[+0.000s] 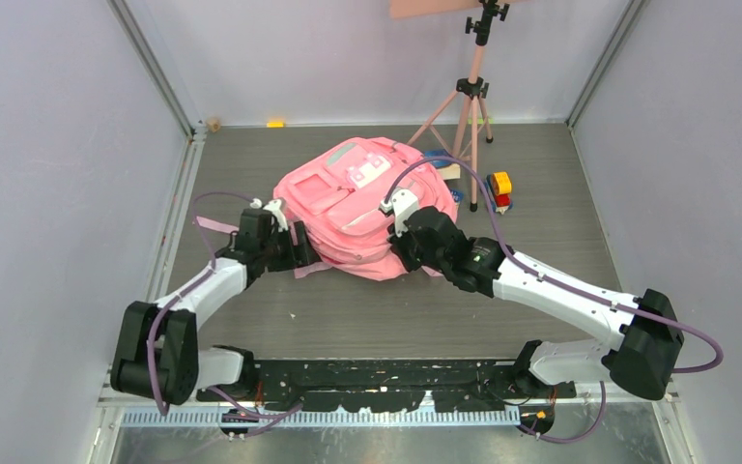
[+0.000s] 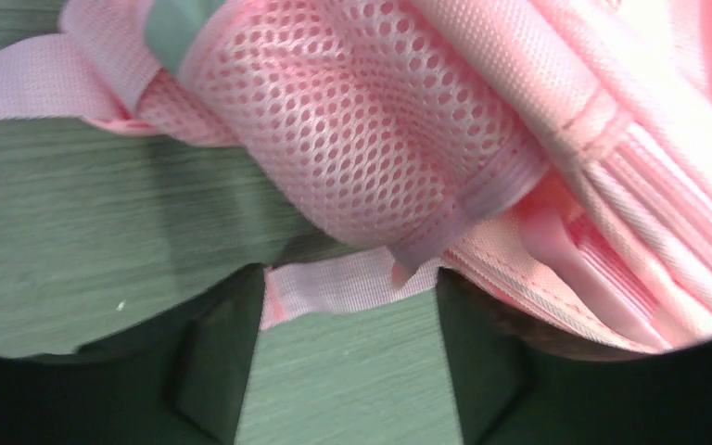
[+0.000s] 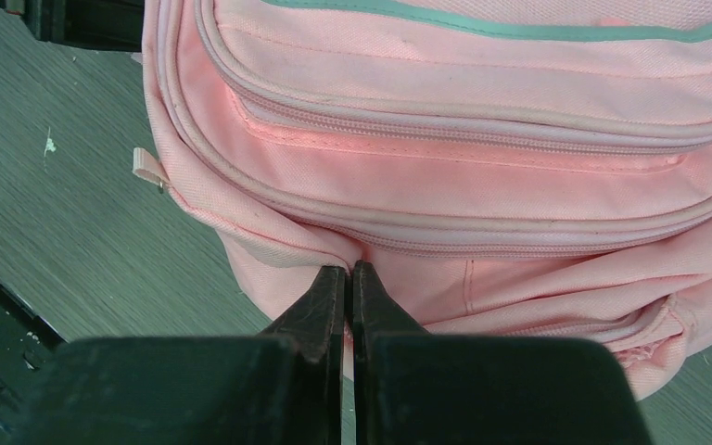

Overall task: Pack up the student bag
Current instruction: Unzip the student bag at the center of the board, then adjust the student bag at the center of the board, then pick up the book from the center of the board.

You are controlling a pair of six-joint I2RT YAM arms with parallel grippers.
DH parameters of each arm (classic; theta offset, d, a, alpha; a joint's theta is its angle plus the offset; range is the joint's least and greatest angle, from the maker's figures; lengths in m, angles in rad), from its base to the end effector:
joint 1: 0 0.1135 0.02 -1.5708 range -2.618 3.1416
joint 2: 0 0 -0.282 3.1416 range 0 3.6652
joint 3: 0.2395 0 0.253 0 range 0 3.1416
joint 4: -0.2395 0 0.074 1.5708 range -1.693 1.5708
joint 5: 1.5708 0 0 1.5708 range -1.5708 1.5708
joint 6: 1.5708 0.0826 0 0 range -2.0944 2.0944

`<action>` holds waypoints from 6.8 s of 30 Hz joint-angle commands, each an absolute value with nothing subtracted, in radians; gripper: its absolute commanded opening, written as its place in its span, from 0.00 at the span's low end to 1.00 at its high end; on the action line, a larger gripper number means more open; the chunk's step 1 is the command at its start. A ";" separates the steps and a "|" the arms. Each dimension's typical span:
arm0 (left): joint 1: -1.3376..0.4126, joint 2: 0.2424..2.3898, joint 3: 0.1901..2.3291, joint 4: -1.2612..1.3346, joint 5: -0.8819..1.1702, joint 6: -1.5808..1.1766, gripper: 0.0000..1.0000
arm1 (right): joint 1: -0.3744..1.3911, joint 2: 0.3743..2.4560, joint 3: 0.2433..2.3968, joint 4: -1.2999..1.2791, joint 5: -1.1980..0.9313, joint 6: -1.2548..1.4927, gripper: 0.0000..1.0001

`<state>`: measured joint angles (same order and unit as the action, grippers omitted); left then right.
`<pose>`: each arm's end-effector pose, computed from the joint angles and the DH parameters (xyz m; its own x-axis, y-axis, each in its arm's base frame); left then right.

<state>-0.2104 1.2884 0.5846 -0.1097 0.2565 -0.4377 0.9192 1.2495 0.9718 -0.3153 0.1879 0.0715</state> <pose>0.2630 -0.0776 0.1592 -0.8015 -0.2480 -0.5441 0.0361 0.8881 -0.4582 0.2017 0.2391 0.2847 -0.3871 -0.3918 -0.8346 -0.6612 0.7489 -0.0449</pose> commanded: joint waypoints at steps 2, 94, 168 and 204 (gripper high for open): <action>-0.204 1.131 0.675 -0.292 0.196 -0.445 0.80 | 0.923 1.194 0.998 -0.278 0.242 0.111 0.00; -1.052 1.335 1.006 -0.335 -0.147 0.006 0.84 | 0.518 0.870 0.765 -0.382 0.384 0.405 0.95; -0.735 0.858 0.921 -0.329 -0.592 0.022 0.00 | 0.683 1.436 1.077 -0.152 -0.005 0.442 0.84; -0.713 0.838 0.919 -0.364 -0.499 -0.026 0.00 | 0.374 1.666 0.923 0.379 0.575 1.208 0.93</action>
<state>-0.7177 0.8700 0.9024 -0.4480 -0.5056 -0.0147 0.3721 1.5974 0.8486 0.2955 0.4561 1.1305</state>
